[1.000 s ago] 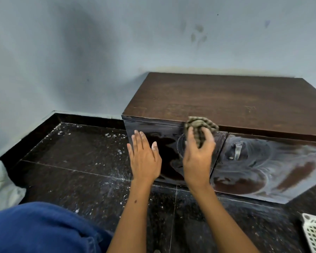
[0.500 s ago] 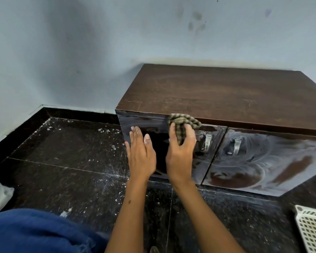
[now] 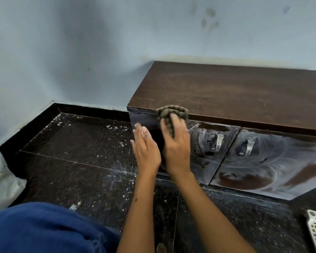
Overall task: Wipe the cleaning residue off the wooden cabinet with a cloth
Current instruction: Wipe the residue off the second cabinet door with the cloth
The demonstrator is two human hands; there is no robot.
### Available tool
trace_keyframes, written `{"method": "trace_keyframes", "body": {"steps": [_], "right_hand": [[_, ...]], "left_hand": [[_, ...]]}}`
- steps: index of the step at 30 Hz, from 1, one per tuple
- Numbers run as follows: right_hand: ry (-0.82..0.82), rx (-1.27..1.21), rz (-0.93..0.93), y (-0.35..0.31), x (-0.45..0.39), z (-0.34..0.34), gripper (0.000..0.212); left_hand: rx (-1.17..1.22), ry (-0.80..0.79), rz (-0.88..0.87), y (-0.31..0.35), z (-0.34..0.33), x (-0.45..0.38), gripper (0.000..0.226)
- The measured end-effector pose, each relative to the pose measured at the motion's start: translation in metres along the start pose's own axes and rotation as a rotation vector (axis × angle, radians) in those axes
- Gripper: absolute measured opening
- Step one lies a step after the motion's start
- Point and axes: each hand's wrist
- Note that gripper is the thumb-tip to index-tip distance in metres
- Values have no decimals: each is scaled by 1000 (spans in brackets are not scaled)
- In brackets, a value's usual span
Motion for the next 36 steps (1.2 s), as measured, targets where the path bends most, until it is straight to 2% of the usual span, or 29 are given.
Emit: {"method": "trace_keyframes", "body": {"steps": [2,3,7,9,14,16,19,24,26,29,31,36], "right_hand": [[-30,58,70,-5,-4,-3,52],[-26,51,41,-3,-1,-3,52],[121,-70,-237,9,14,-4,40],[128,-33,-190,6,11,-8,42],[-74,101,140,-38,-18,-23,39],[-130,149,194,-54,-32,-24,39],[-150,185,170,-51,-34,-21,37],[-20,98,-74,-24,-3,-11,40],[-34,87,-39,-31,-9,-13,40],[-144,173,166,-56,-29,-19,42],[-208,218,236,-69,-40,-19,38],[-194,201,154,-39,-24,-1,39]], "left_hand": [[36,6,36,1,0,1,54],[64,12,56,1,1,2,55],[187,10,95,3,6,3,60],[250,13,103,3,11,-1,62],[494,117,81,-2,25,-8,60],[524,158,82,-4,30,-10,61],[557,195,83,-6,33,-13,62],[588,202,110,-8,37,-9,63],[608,212,109,-9,39,-10,63],[655,251,105,-10,39,-12,63],[695,266,120,-11,39,-12,62],[679,239,131,-3,28,-4,63]]}}
Point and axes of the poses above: each hand's wrist, its own x-axis away from the middle knuckle, its own z-axis out of the back of the hand, y = z × x, and after that the axes turned 15 degrees about -y, right-handed
